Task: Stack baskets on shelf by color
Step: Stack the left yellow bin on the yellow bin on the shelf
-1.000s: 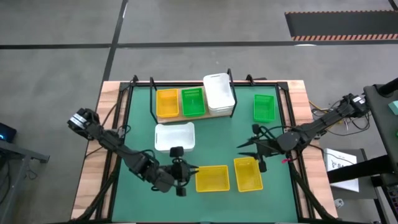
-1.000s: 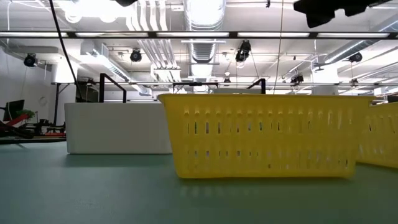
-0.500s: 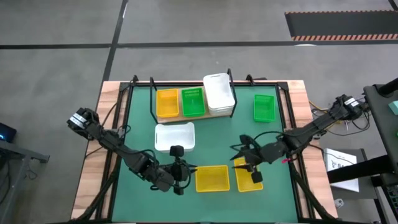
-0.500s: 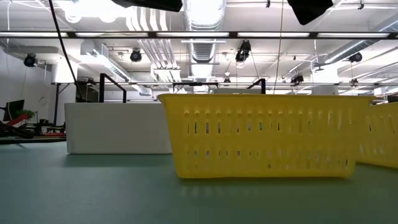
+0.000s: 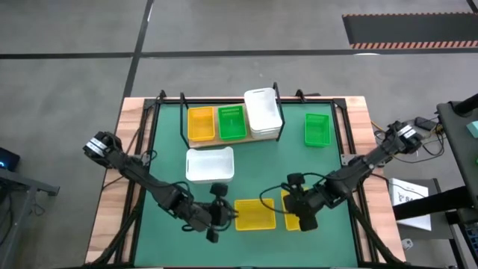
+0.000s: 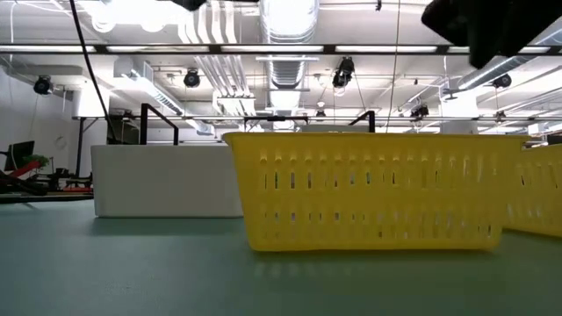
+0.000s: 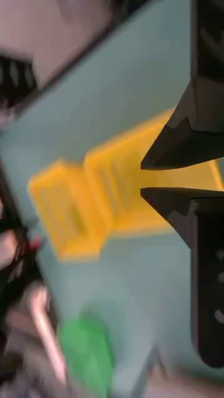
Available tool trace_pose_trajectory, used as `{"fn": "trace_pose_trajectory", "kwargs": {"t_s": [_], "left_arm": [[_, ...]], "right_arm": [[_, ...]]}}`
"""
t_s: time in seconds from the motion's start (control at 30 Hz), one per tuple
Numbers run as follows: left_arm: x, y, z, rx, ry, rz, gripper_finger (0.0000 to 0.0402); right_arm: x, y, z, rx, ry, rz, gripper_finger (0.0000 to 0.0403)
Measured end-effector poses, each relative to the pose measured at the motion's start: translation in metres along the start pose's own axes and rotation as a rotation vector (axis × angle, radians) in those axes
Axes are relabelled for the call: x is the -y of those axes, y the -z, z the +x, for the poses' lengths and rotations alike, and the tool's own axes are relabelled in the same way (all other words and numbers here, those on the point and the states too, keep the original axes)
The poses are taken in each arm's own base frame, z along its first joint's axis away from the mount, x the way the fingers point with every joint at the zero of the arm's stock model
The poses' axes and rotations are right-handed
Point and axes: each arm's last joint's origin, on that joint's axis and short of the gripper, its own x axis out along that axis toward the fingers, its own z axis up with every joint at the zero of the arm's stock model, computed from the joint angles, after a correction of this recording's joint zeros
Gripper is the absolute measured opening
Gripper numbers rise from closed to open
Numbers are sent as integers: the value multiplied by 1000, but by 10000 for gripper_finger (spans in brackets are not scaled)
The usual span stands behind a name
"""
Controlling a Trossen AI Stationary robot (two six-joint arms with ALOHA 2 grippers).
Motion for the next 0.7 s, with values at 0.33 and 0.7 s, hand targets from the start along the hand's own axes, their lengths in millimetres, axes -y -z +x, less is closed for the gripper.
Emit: {"fn": "trace_pose_trajectory", "kwargs": {"t_s": [0.33,0.7], "left_arm": [[17,4,28,8,128,-34,119],[30,21,86,26,171,-175,157]], "right_arm": [[-15,-17,6,-13,-46,-119,134],[-24,-31,29,-95,-35,-272,184]]}}
